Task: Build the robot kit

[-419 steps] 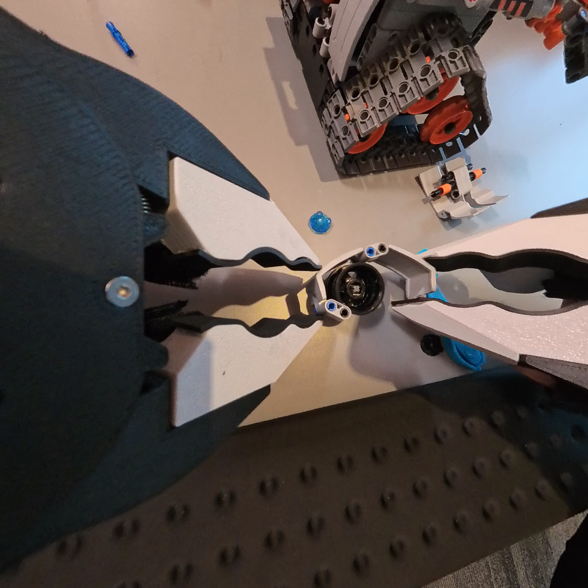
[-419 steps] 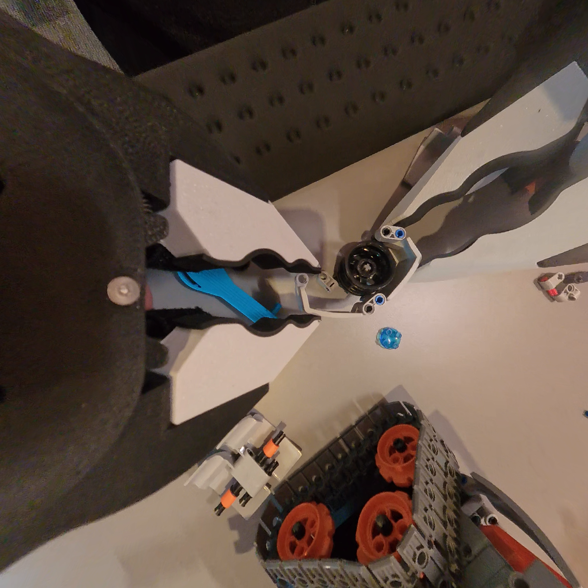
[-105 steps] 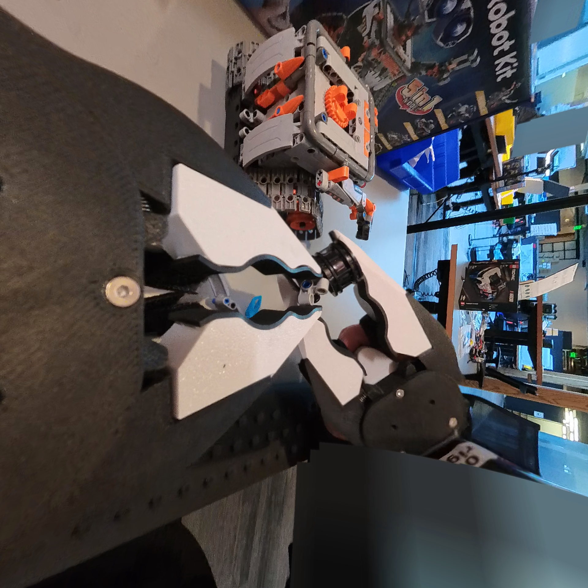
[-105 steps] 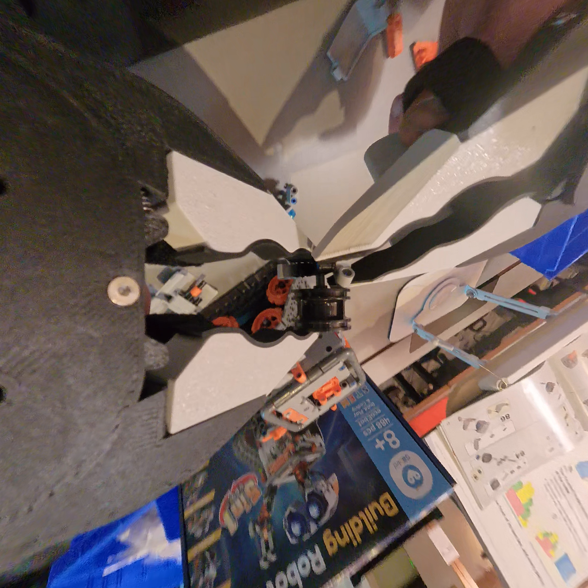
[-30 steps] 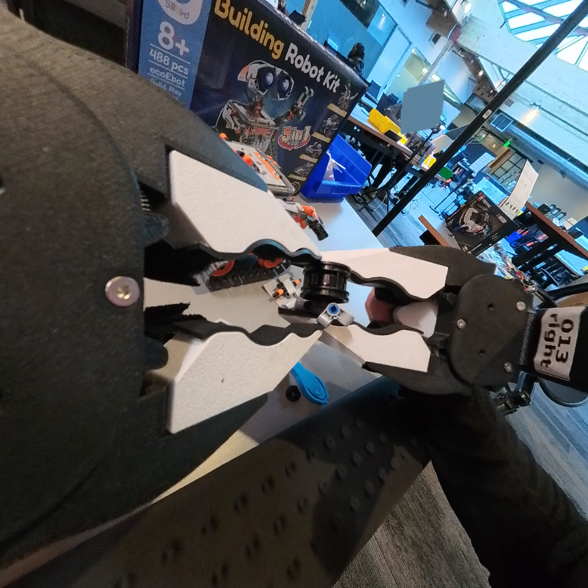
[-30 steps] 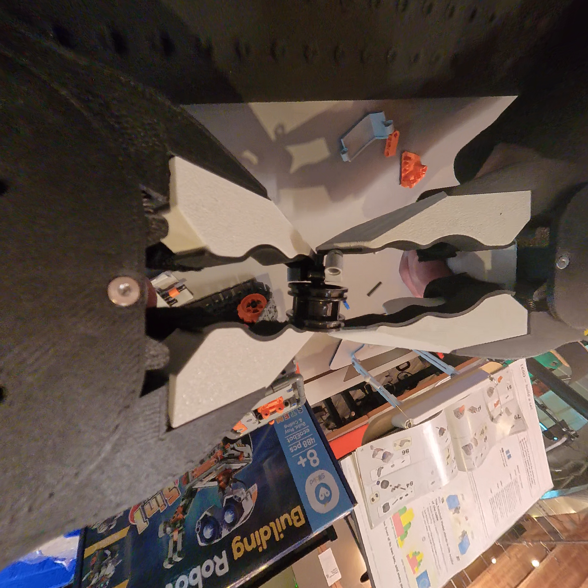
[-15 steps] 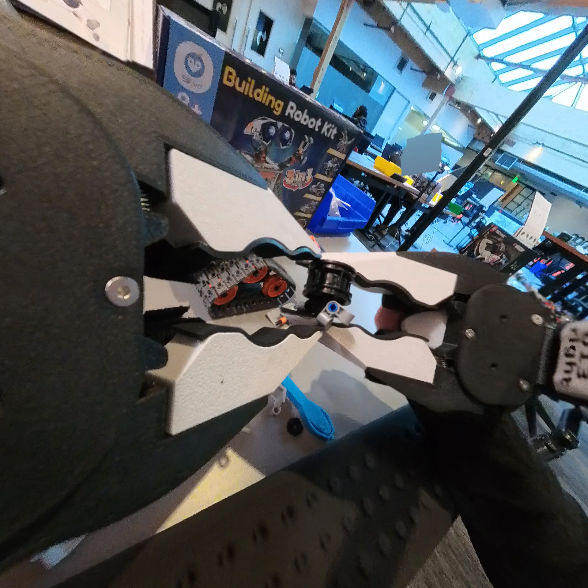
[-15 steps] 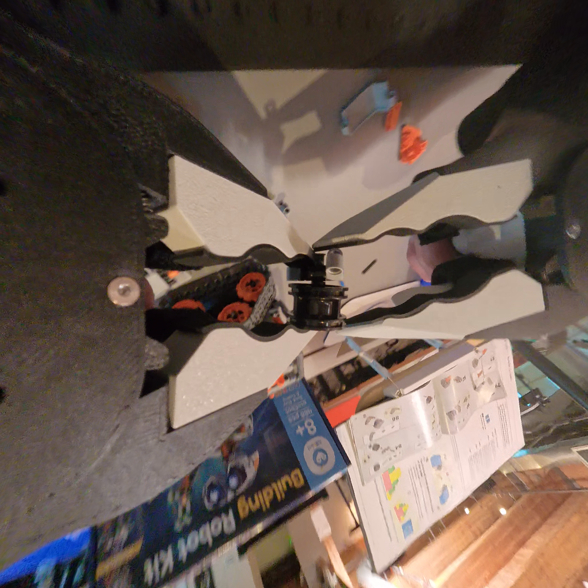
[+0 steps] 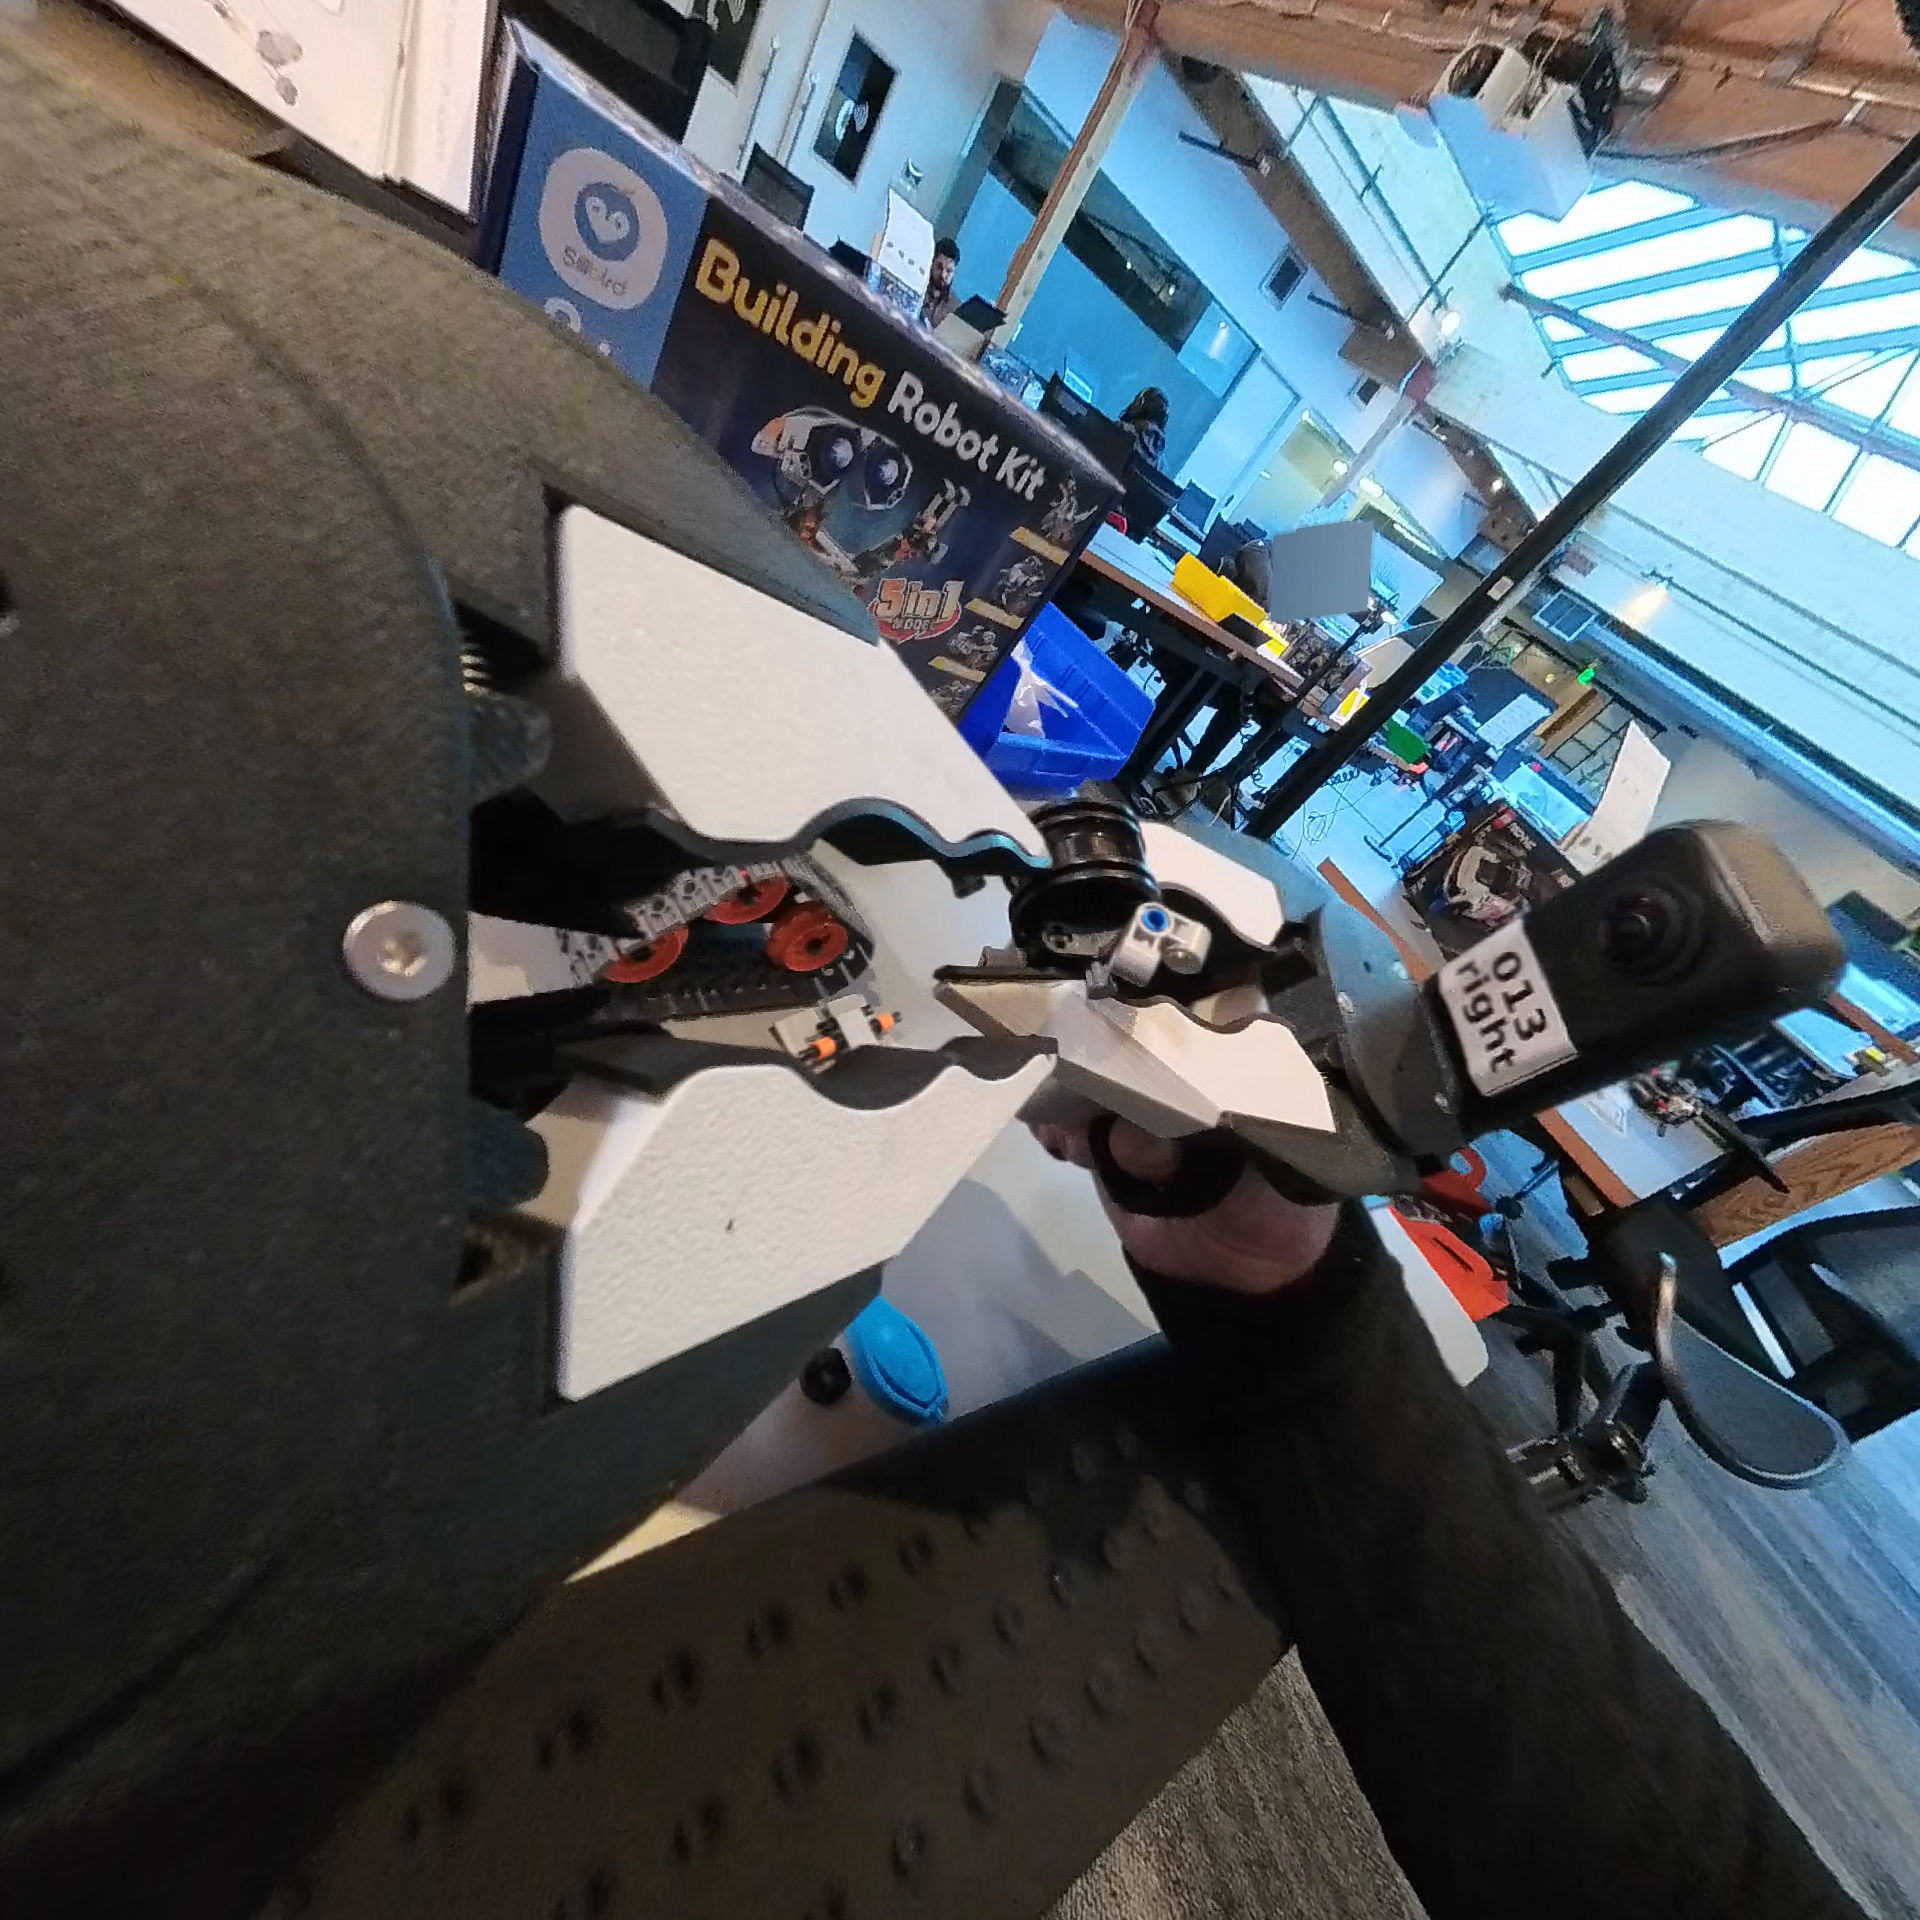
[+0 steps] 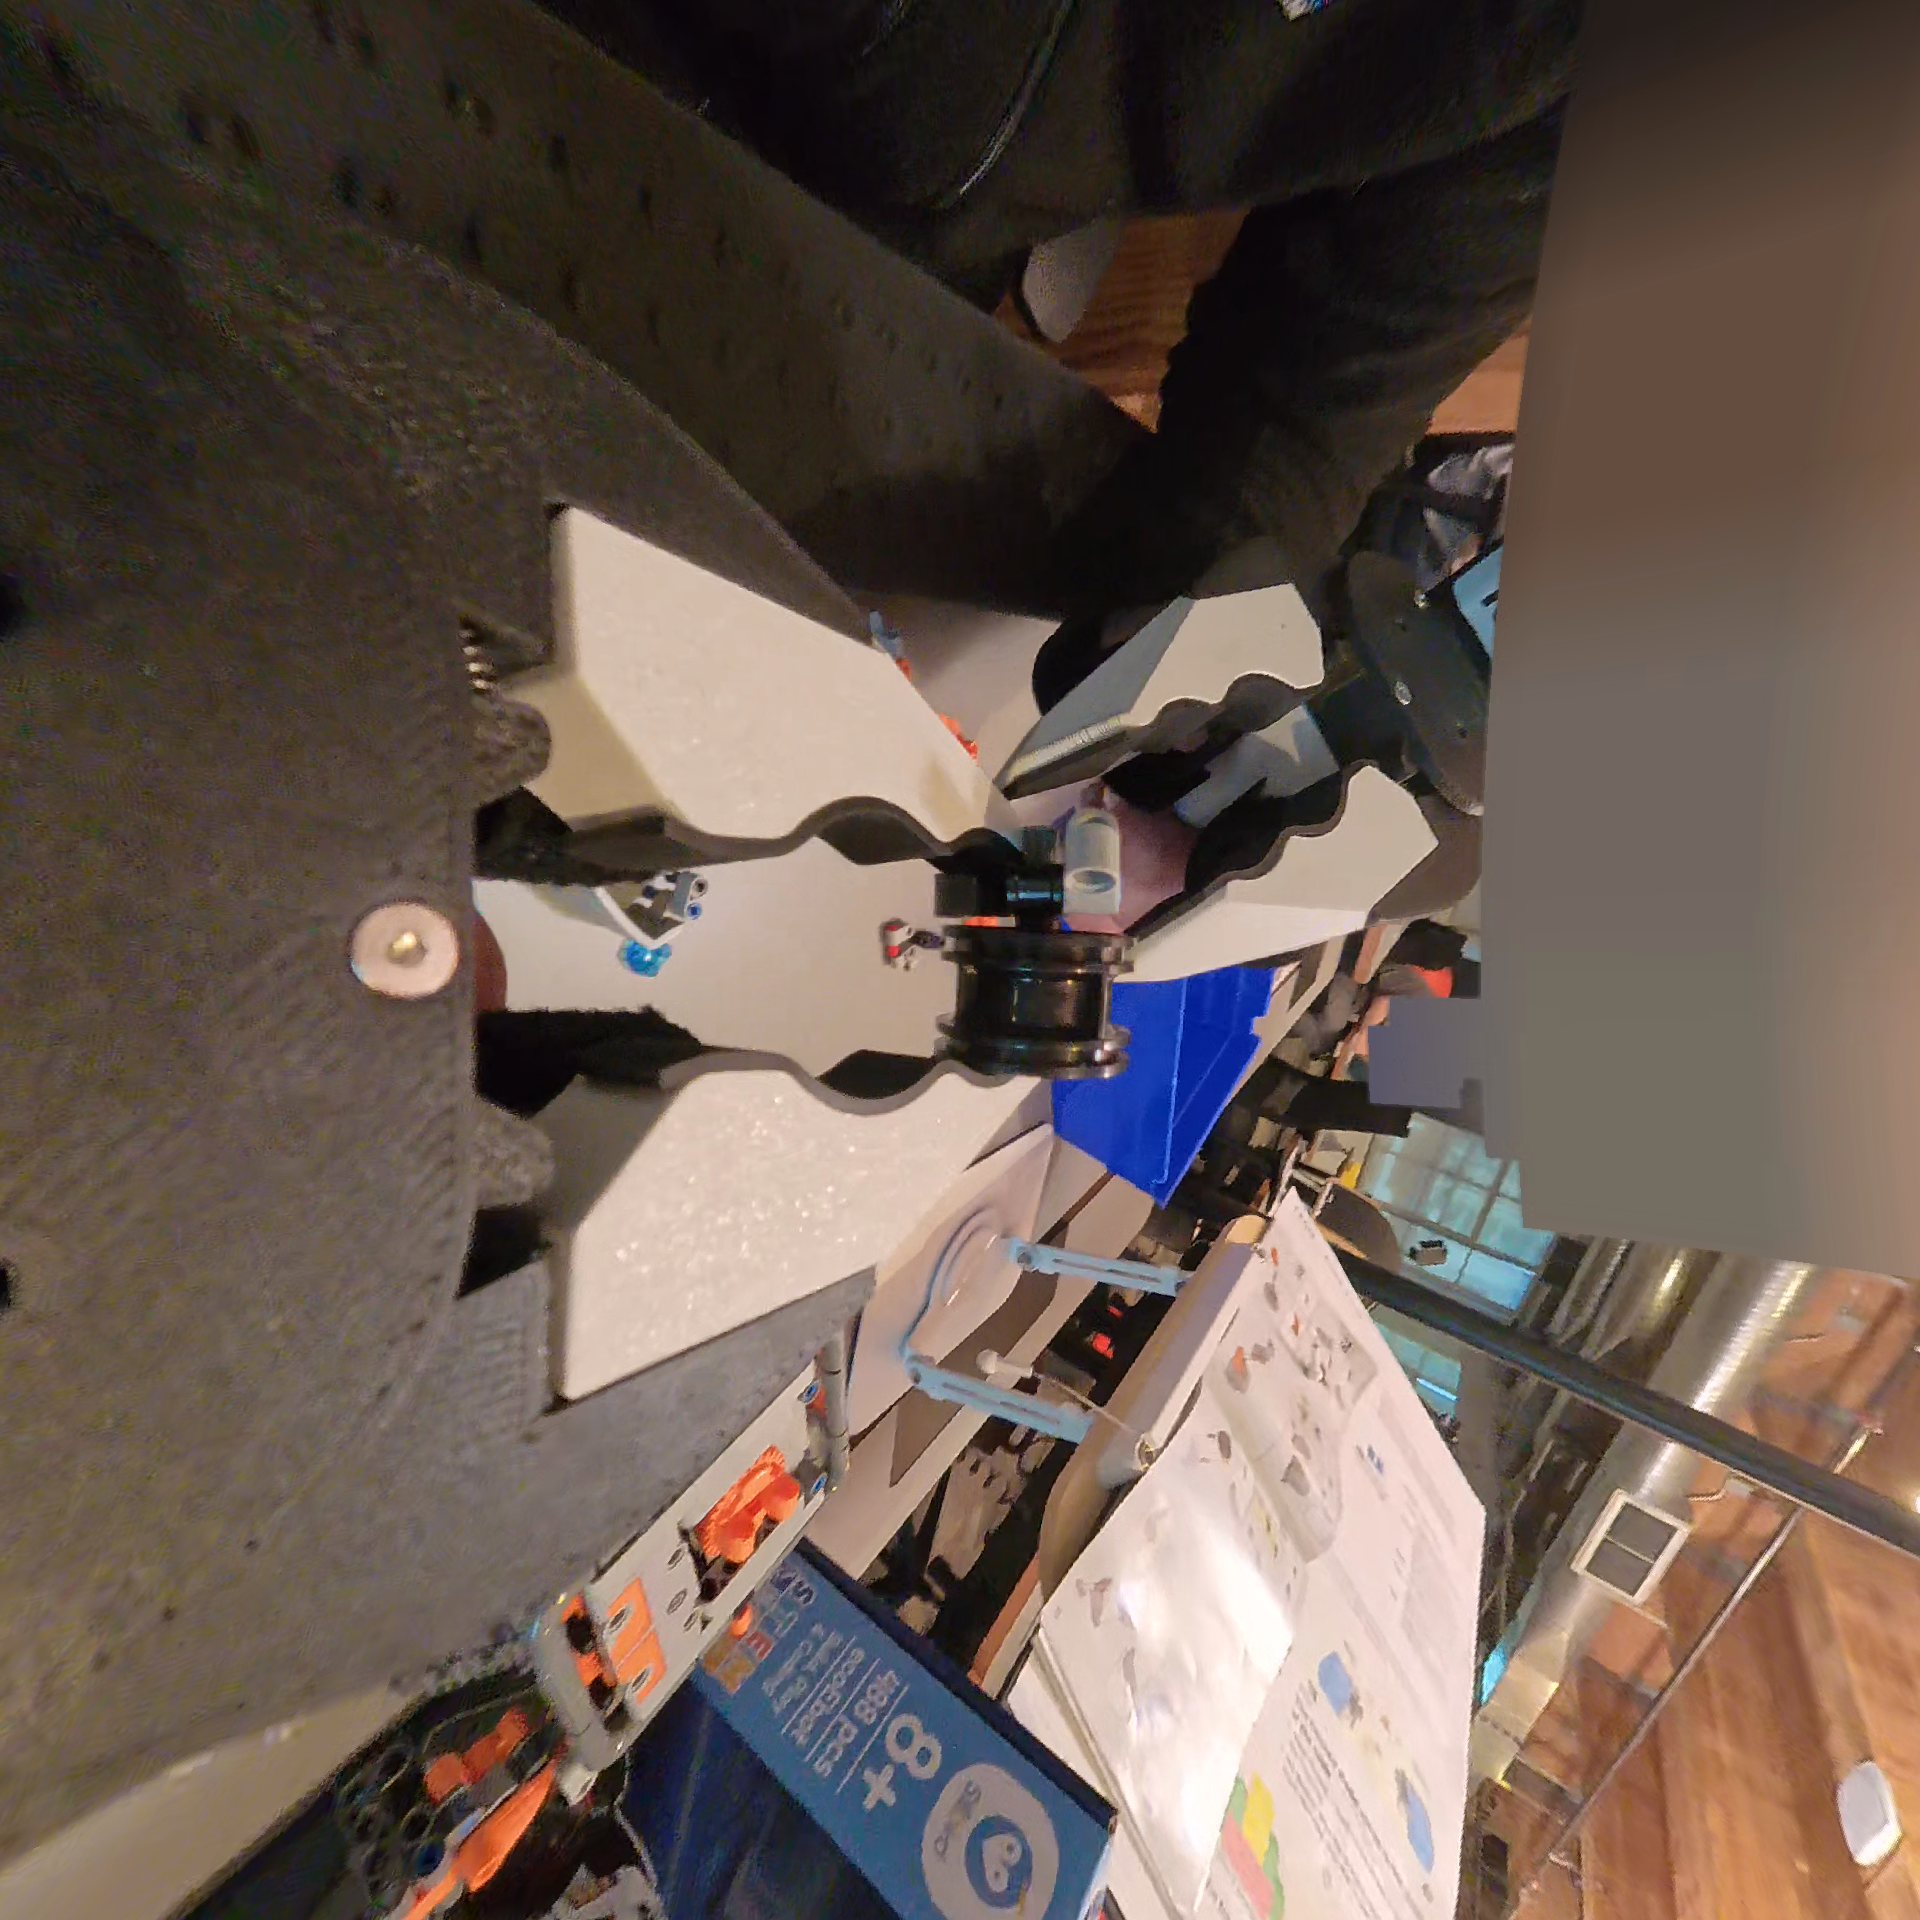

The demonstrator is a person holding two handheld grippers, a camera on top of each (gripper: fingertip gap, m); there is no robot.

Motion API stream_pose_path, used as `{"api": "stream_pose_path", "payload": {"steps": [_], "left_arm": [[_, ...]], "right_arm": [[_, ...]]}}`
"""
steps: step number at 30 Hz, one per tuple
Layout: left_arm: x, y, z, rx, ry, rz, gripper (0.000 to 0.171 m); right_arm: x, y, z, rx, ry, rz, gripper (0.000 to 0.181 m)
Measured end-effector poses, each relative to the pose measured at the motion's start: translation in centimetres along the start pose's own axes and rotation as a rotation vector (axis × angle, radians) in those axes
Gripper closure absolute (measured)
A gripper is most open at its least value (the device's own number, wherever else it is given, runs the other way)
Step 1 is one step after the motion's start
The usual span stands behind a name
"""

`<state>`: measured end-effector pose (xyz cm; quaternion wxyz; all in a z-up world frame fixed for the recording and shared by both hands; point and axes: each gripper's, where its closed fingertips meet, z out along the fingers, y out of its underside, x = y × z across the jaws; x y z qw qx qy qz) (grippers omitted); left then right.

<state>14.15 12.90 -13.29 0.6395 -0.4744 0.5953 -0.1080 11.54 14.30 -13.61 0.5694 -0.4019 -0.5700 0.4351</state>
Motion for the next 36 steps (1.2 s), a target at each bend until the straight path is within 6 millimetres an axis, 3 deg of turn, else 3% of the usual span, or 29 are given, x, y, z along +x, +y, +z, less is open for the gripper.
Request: {"api": "stream_pose_path", "payload": {"steps": [13, 20, 23, 26, 30, 36], "left_arm": [[-0.8, -1.5, 0.7, 0.020, -0.037, -0.081, 0.148], [-1.0, -1.4, 0.8, 0.025, -0.038, -0.112, 0.146], [-1.1, -1.1, 0.5, 0.028, -0.005, -0.149, 0.133], [-1.3, -0.8, 0.1, 0.060, 0.093, -0.287, 0.129], [-2.2, 1.3, 0.4, 0.044, 0.172, -0.544, 0.118], [-1.1, 2.3, 1.6, 0.070, 0.272, -0.737, 0.121]], "right_arm": [[0.2, -1.2, -0.5, 0.165, -0.160, 0.345, 0.151], [0.3, -1.2, -0.5, 0.173, -0.157, 0.353, 0.151], [0.9, -0.5, -0.3, 0.086, -0.038, 0.201, 0.151], [2.4, 1.7, -0.2, -0.154, 0.194, -0.148, 0.151], [3.8, 1.8, -0.8, -0.348, 0.435, -0.540, 0.151], [4.3, 2.6, -0.8, -0.533, 0.546, -0.828, 0.151]]}}
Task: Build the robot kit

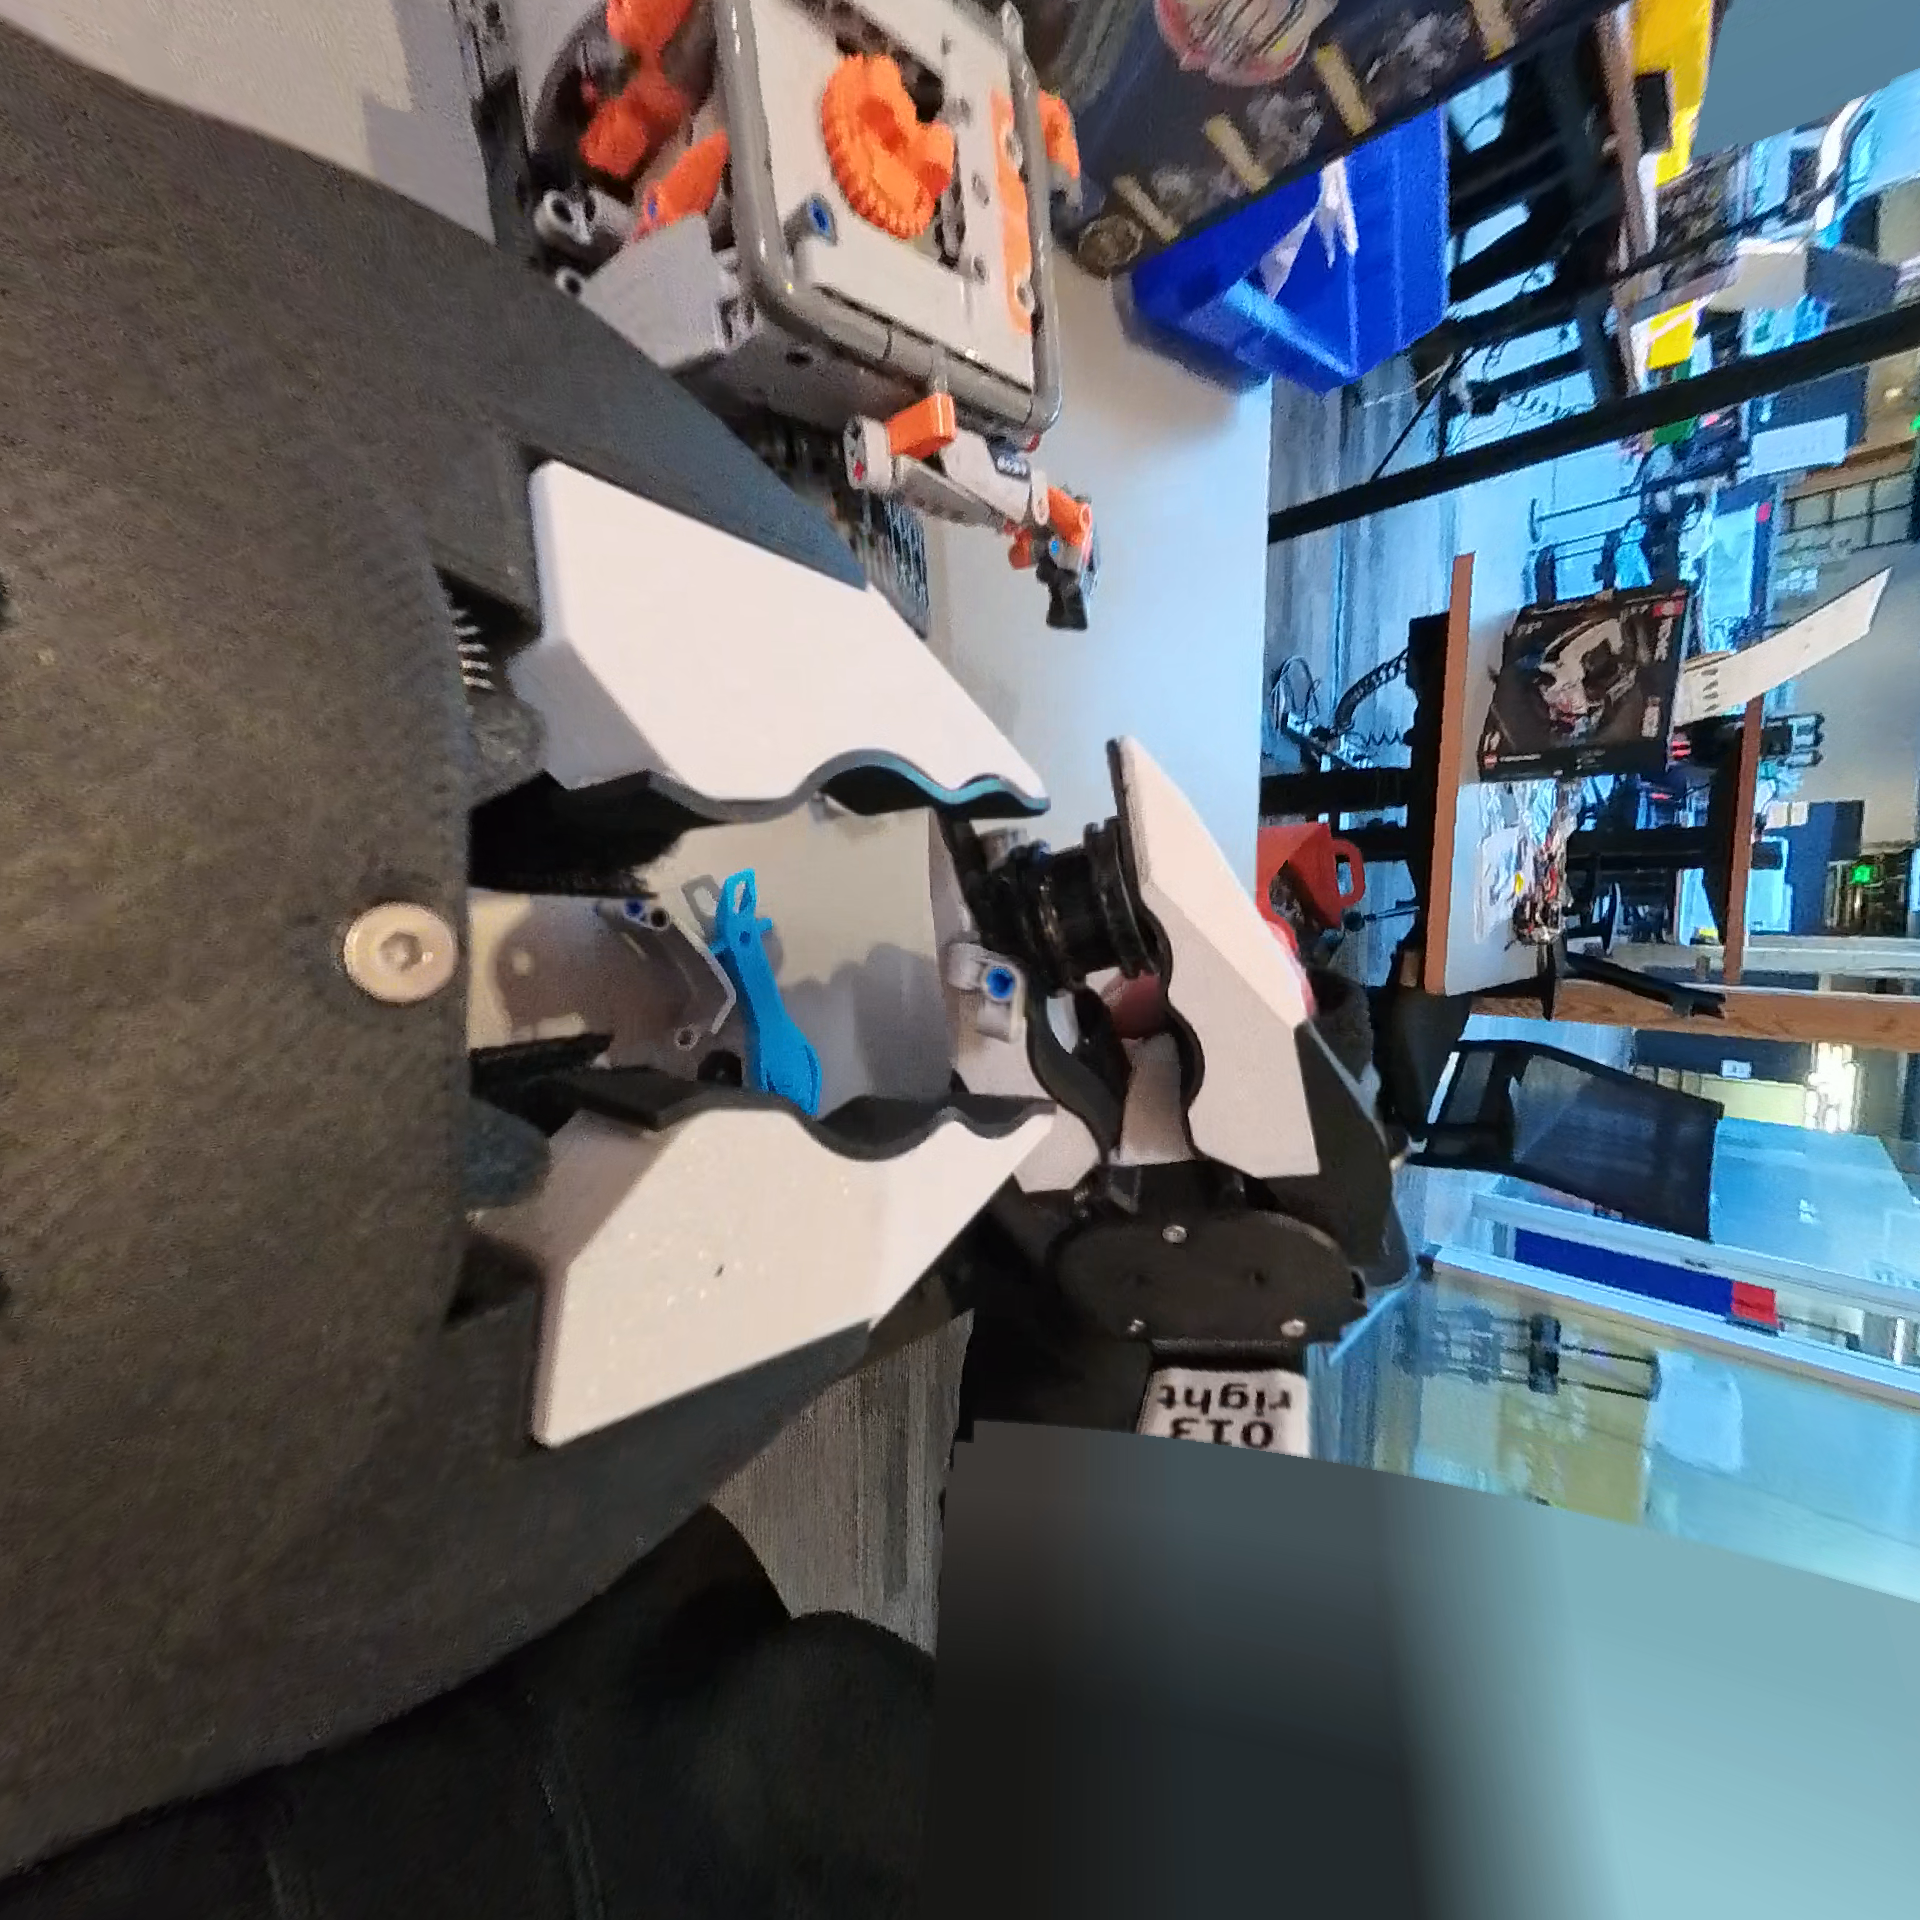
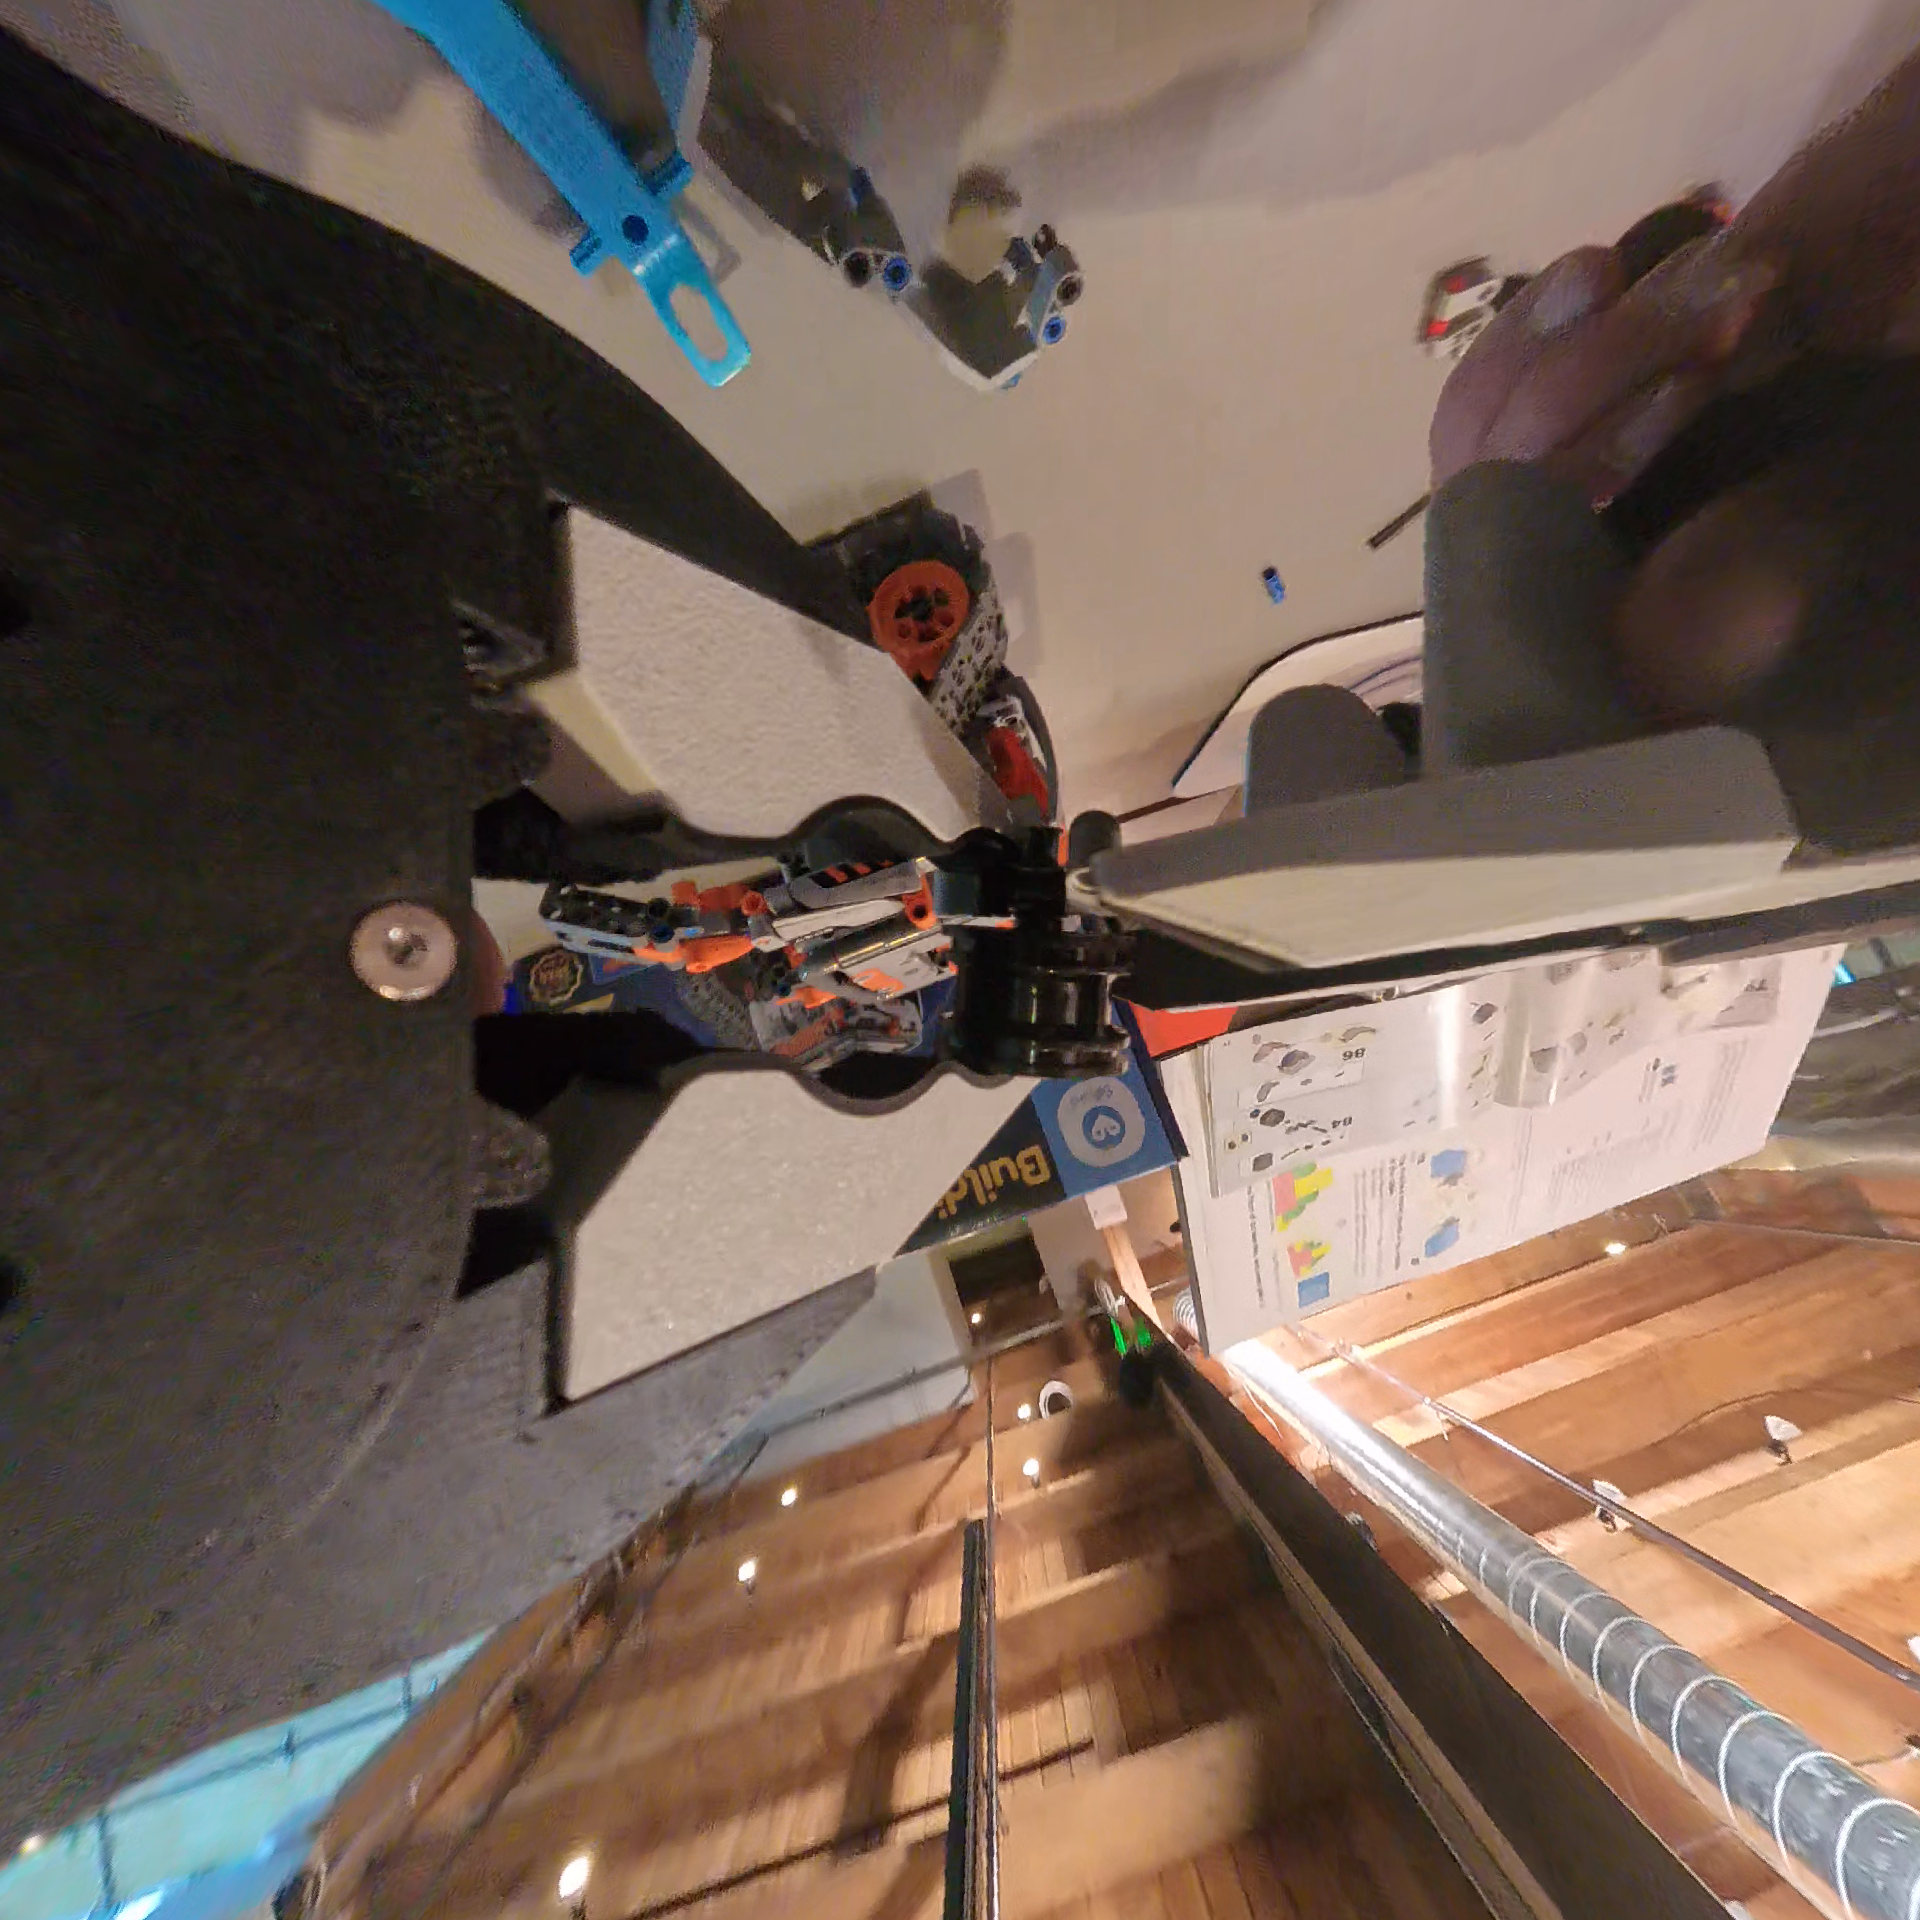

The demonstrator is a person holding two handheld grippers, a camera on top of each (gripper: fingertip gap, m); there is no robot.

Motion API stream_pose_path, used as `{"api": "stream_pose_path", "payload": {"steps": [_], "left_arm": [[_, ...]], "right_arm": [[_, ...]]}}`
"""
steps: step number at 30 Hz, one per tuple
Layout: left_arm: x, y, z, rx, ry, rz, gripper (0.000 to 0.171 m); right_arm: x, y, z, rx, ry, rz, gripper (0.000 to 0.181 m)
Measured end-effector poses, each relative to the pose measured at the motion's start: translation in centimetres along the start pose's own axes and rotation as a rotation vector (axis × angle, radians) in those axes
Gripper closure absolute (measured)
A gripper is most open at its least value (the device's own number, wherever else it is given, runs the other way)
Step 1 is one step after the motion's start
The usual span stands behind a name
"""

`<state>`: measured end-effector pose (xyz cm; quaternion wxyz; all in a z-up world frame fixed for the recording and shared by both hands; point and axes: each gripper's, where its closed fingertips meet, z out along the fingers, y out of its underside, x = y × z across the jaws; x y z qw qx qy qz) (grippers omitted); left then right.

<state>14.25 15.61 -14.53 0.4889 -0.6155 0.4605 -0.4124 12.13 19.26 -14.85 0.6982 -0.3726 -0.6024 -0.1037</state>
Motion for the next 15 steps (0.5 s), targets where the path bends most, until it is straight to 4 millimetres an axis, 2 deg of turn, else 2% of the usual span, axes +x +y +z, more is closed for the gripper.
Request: {"api": "stream_pose_path", "payload": {"steps": [5, 15], "left_arm": [[0.1, 0.7, 0.6, 0.023, 0.026, -0.056, 0.141], [0.0, -0.1, 0.0, 0.081, 0.009, 0.012, 0.142]], "right_arm": [[-1.0, -0.9, 0.0, -0.010, 0.001, -0.104, 0.151], [-0.5, -1.6, -0.5, 0.052, -0.015, -0.009, 0.140]]}}
